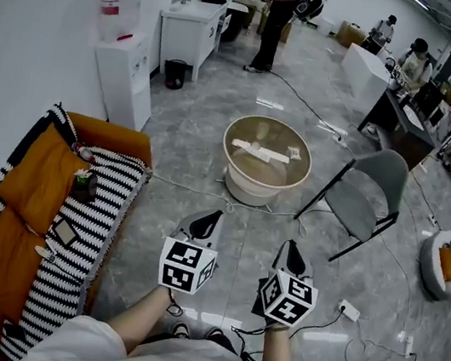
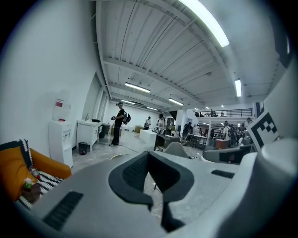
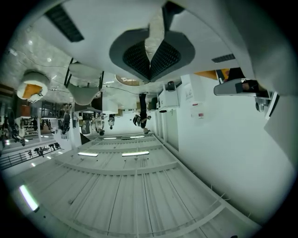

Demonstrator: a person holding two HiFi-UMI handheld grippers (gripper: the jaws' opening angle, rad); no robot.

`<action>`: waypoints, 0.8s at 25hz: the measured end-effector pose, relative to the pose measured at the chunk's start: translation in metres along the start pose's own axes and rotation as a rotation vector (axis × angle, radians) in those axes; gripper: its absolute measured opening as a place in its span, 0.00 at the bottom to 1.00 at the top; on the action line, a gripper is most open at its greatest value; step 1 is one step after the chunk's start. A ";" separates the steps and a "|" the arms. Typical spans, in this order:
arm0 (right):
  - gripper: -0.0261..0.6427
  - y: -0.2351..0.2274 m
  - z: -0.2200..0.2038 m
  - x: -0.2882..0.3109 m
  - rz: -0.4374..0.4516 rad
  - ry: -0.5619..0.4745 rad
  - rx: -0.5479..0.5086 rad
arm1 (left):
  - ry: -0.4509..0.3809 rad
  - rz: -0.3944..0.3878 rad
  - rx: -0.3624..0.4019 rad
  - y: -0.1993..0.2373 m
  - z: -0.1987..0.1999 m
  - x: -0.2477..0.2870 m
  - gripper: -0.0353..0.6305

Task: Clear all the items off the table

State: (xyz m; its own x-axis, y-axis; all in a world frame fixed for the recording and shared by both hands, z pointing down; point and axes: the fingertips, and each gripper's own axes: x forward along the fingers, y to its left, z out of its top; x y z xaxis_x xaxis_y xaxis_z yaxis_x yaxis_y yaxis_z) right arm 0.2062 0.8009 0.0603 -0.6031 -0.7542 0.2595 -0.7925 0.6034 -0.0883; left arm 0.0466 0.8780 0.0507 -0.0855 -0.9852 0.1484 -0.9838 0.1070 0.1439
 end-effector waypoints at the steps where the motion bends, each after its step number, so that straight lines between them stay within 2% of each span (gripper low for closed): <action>1: 0.07 -0.002 -0.002 0.001 -0.005 0.005 0.003 | 0.003 -0.005 0.002 0.000 -0.001 0.001 0.06; 11: 0.07 -0.031 -0.004 0.043 -0.016 0.033 0.030 | 0.031 -0.030 0.022 -0.003 -0.007 0.050 0.06; 20: 0.07 -0.087 0.023 0.145 0.017 0.039 0.053 | 0.033 0.032 0.018 0.012 0.012 0.160 0.06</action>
State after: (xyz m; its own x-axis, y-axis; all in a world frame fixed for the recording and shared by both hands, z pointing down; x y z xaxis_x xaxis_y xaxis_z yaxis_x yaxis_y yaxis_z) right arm 0.1859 0.6332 0.0831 -0.6132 -0.7327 0.2951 -0.7866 0.6004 -0.1439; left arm 0.0194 0.7197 0.0644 -0.1117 -0.9765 0.1844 -0.9833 0.1354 0.1214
